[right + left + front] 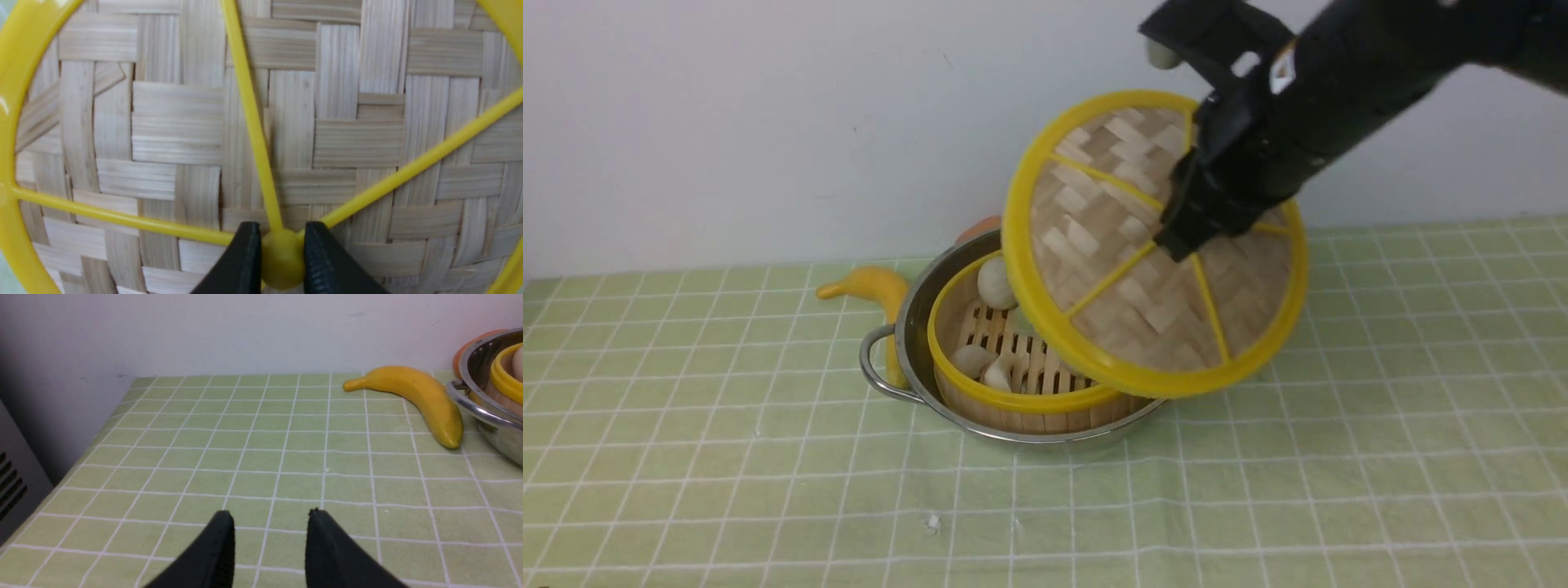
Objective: Place the steamer in the pot on the green tablecloth, and put the lid on the steamer.
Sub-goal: 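Place the bamboo steamer lid onto the steamer basket in the pot with the right gripper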
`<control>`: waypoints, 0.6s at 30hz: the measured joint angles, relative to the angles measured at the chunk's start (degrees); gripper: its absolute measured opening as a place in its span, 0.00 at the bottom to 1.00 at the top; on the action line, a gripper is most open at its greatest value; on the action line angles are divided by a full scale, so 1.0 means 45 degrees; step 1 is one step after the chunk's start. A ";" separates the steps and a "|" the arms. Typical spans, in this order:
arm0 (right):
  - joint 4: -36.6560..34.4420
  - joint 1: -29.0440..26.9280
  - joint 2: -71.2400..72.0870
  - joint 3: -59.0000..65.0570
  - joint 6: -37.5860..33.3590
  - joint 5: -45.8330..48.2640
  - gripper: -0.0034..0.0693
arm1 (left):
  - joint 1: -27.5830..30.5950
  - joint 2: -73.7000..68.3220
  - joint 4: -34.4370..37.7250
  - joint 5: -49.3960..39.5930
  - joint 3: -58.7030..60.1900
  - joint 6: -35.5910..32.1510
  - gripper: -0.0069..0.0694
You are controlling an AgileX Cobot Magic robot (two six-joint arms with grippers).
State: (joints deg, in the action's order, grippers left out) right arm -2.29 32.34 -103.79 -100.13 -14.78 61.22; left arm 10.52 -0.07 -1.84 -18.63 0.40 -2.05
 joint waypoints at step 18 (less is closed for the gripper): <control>-0.1087 0.0201 -0.3892 -0.3009 -0.1478 -0.0845 0.25 | 0.0000 0.0019 0.0000 0.0000 0.0000 0.0012 0.41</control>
State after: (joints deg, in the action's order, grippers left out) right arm -7.18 33.24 -121.30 -113.67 -21.44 57.42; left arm 10.52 0.02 -1.84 -18.63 0.40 -1.99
